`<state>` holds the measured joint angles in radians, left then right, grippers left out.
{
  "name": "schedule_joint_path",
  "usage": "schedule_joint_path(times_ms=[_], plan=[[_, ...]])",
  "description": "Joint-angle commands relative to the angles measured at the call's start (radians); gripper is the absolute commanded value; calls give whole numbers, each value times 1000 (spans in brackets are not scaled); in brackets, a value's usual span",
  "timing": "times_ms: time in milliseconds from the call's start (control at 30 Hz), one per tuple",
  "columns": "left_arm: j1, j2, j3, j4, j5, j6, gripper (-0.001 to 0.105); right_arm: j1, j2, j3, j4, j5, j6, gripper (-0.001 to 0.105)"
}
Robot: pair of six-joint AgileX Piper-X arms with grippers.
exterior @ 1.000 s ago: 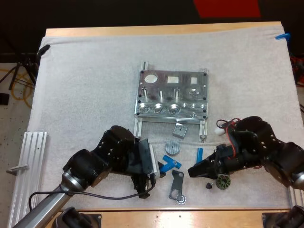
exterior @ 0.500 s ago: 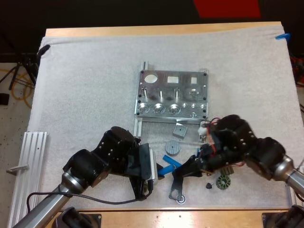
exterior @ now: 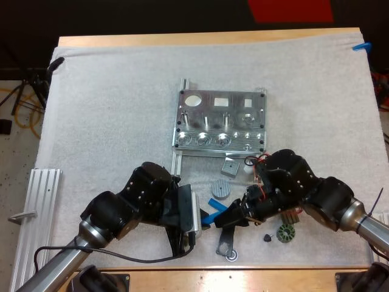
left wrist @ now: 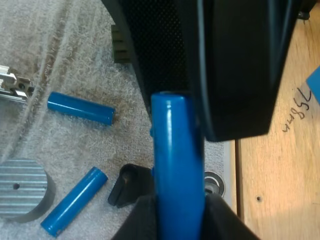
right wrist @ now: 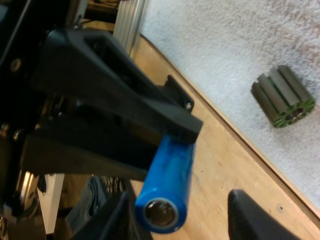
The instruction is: Load cells from right to left
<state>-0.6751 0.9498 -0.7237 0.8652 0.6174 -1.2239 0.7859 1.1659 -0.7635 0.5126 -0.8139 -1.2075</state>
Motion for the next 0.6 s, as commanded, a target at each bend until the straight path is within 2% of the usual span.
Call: schedule_joint_path(times_ms=[0,333,400,567], plan=[[-5,-9,-4,-2,20,14,11,-3,1,-10,-13,10,1,45],[-5,-9,0,-2,33,41,11,-3,26,-10,-62,4,44,44],[-5,-9,4,22,33,62,11,-3,26,-10,-101,0,83,44],[-5,-9,11,54,31,81,11,-3,26,-10,-120,-17,83,44]])
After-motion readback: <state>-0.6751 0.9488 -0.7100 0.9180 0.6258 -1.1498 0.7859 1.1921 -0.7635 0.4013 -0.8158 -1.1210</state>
